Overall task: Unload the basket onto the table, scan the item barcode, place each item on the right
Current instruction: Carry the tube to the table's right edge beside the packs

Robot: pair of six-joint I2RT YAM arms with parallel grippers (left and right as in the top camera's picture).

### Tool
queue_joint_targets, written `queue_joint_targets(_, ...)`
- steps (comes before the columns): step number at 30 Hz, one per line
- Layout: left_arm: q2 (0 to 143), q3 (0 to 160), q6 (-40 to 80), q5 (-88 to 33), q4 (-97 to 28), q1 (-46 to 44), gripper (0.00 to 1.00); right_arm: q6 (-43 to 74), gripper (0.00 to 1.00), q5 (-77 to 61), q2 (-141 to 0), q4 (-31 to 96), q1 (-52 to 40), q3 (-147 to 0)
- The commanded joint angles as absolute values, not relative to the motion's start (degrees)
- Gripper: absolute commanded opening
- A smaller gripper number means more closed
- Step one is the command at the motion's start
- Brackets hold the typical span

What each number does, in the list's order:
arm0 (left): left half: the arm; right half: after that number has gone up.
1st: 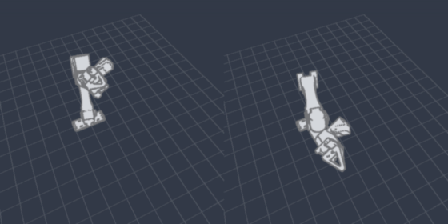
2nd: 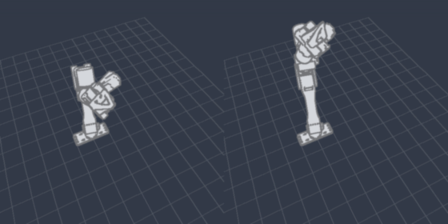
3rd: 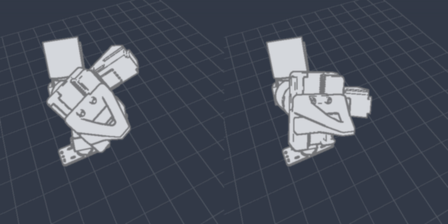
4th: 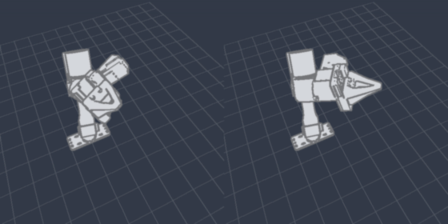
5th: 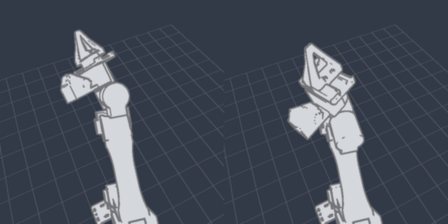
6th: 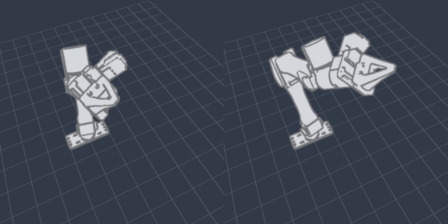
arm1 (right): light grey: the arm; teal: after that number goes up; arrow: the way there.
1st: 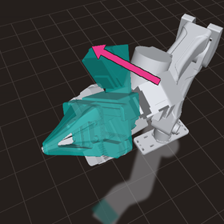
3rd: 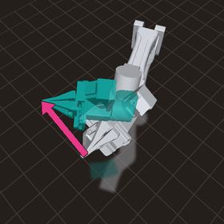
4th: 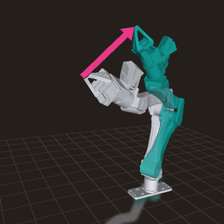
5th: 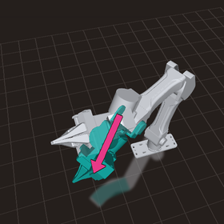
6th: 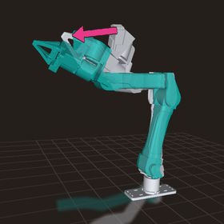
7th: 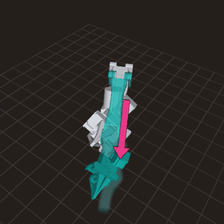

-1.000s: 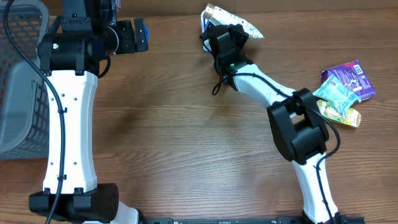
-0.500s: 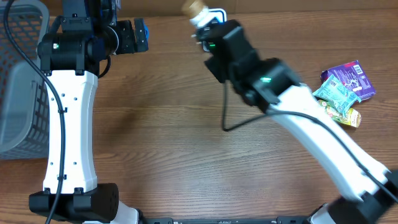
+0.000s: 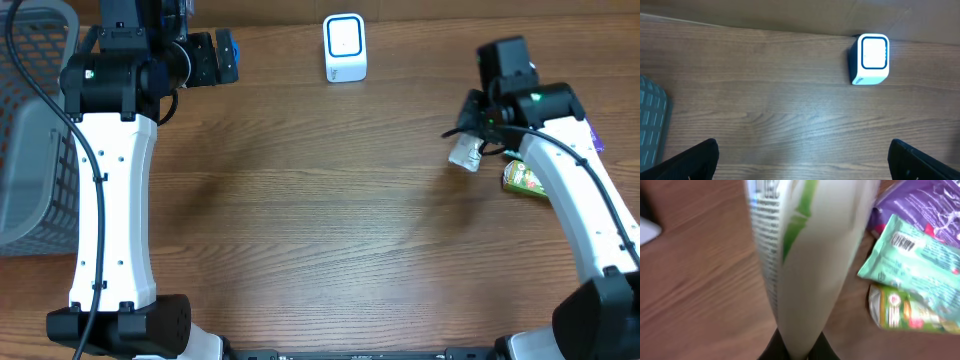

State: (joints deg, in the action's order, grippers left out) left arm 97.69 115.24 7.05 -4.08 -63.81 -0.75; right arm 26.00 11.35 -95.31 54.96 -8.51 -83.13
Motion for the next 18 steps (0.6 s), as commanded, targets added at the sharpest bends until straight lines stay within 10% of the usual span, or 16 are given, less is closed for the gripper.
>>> queue_joint_targets(1,98.1,116.0,6.0,-4.1,-63.9,-0.8,1.0,25.1,0.04,11.5,-94.7,46.0,-4.1,-75.3)
queue_joint_targets(12,98.1,116.0,6.0,-4.1,-63.9,-0.8,1.0,5.7,0.07,6.3,-95.9,28.4,0.4,-63.1)
queue_joint_targets(18,98.1,116.0,6.0,-4.1,-63.9,-0.8,1.0,4.8,0.78,5.7,-95.4,31.9,0.4,-67.1)
